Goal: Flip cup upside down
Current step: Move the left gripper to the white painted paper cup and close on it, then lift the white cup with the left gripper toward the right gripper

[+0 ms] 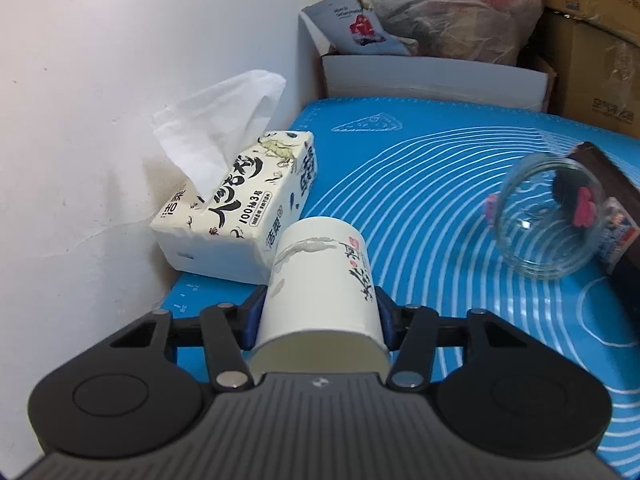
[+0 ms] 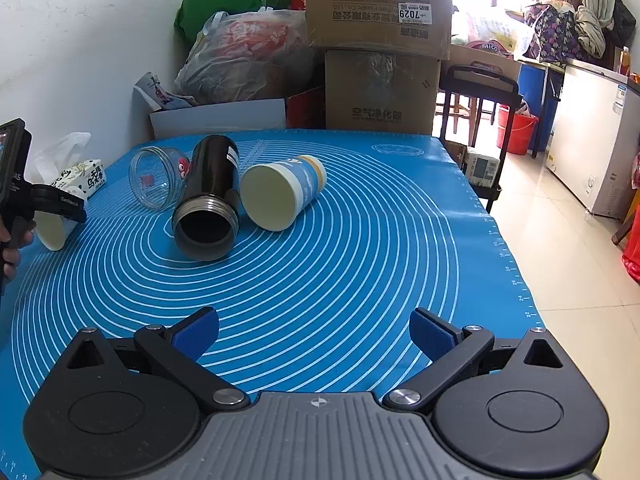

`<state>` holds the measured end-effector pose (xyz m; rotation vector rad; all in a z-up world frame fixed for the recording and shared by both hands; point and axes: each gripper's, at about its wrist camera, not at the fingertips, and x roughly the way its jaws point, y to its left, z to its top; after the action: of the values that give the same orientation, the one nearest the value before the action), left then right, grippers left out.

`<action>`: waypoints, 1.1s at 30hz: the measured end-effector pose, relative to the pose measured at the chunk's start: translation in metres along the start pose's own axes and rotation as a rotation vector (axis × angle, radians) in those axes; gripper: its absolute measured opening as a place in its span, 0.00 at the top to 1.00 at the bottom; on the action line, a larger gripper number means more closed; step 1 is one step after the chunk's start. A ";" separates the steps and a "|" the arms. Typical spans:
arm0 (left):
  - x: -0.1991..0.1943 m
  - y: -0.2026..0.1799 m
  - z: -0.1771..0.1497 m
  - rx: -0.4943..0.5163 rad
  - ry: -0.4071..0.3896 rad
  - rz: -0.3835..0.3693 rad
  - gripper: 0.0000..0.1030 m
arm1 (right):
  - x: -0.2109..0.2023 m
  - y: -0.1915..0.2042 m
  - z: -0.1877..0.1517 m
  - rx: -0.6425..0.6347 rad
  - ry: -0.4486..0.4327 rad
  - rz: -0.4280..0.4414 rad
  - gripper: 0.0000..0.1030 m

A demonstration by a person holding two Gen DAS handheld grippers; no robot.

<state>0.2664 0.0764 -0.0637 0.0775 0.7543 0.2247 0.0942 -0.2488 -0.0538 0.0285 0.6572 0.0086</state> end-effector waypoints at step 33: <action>-0.152 -0.122 -0.111 0.159 0.036 -0.363 0.44 | -0.032 -0.013 -0.019 0.035 0.059 0.019 0.00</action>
<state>0.1043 -0.0787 -0.0607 0.0861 0.8074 -0.1798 0.0577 -0.2618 -0.0496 0.0681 0.7155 0.0158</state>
